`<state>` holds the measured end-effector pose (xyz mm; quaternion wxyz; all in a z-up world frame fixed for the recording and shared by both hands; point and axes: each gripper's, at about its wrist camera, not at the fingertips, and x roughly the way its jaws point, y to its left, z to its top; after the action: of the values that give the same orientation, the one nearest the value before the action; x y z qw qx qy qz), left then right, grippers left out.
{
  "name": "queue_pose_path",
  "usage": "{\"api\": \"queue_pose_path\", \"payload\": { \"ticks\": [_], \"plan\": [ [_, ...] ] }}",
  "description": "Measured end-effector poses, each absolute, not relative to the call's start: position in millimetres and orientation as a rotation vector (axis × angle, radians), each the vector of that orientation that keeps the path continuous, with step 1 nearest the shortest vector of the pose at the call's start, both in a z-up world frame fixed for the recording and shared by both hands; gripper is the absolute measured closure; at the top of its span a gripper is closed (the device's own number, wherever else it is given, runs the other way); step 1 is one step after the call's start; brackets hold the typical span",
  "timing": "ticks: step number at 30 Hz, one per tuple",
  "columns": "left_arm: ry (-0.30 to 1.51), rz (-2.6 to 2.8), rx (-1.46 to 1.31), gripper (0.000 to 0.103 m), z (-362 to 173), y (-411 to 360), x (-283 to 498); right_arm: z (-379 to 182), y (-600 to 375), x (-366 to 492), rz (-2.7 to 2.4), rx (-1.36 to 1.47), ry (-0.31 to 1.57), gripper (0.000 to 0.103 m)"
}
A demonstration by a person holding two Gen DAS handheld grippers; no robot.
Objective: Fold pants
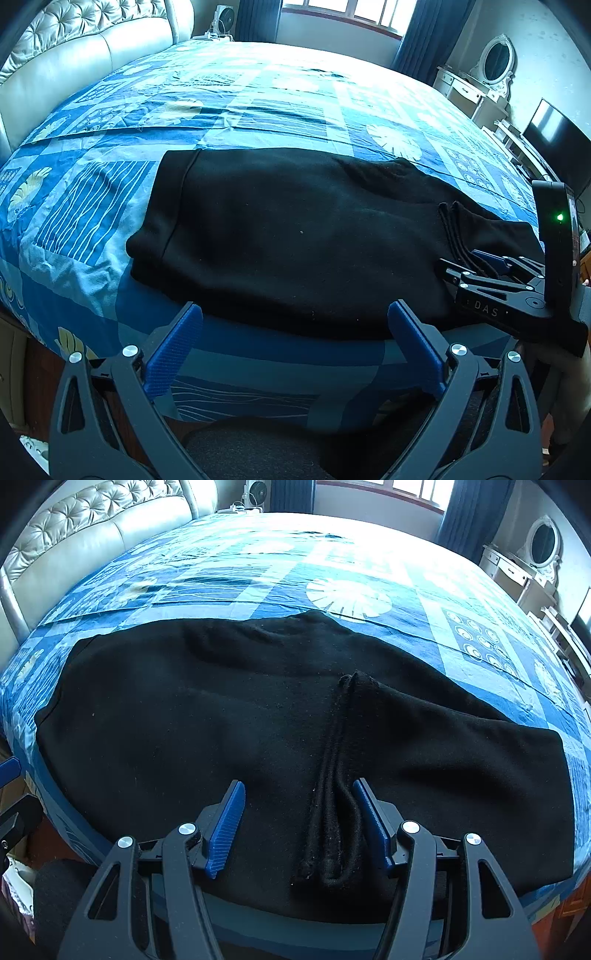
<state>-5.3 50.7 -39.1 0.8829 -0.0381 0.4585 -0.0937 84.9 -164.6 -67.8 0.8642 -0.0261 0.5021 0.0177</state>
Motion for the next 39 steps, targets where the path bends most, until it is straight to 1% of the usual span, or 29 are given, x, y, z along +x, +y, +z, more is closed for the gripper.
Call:
{"api": "queue_pose_path", "payload": {
  "ticks": [11,16,19,20,22,24,26,29,31,34,36,38,39],
  "plan": [
    [0.969,-0.198,-0.079,0.003,-43,50,-5,-65,-158,81,0.043,-0.097,1.041,0.040],
    [0.972,-0.199,-0.087,0.003,-43,52,-4,-42,-172,78,0.158,-0.004,1.035,0.040],
    [0.972,-0.202,-0.101,0.003,-43,54,-4,-11,-215,85,0.255,0.186,0.999,0.039],
    [0.972,-0.202,-0.102,0.003,-43,54,-4,-2,-234,86,0.268,0.243,0.977,0.036],
    [0.975,-0.200,-0.105,0.003,-43,55,-4,15,-289,88,0.252,0.339,0.920,0.032],
    [0.980,-0.200,-0.115,0.003,-44,56,-2,17,-344,89,0.171,0.389,0.881,0.031],
    [0.983,-0.200,-0.124,0.003,-44,56,-2,4,-406,89,0.088,0.487,0.873,0.031],
    [0.984,-0.209,-0.123,0.003,-45,55,-2,-36,-479,88,0.038,0.670,0.908,0.031],
    [0.988,-0.213,-0.119,0.003,-47,53,-2,-63,-504,90,0.038,0.735,0.942,0.031],
    [1.003,-0.214,-0.120,0.003,-50,53,-1,-93,-514,93,0.111,0.855,0.950,0.031],
    [1.015,-0.211,-0.120,0.003,-53,52,-1,-110,-517,95,0.144,0.933,0.943,0.034],
    [1.026,-0.210,-0.120,0.003,-56,51,0,-123,-516,96,0.168,1.003,0.935,0.056],
    [1.030,-0.211,-0.120,0.003,-57,50,0,-130,-516,97,0.172,1.033,0.936,0.061]
  ]
}}
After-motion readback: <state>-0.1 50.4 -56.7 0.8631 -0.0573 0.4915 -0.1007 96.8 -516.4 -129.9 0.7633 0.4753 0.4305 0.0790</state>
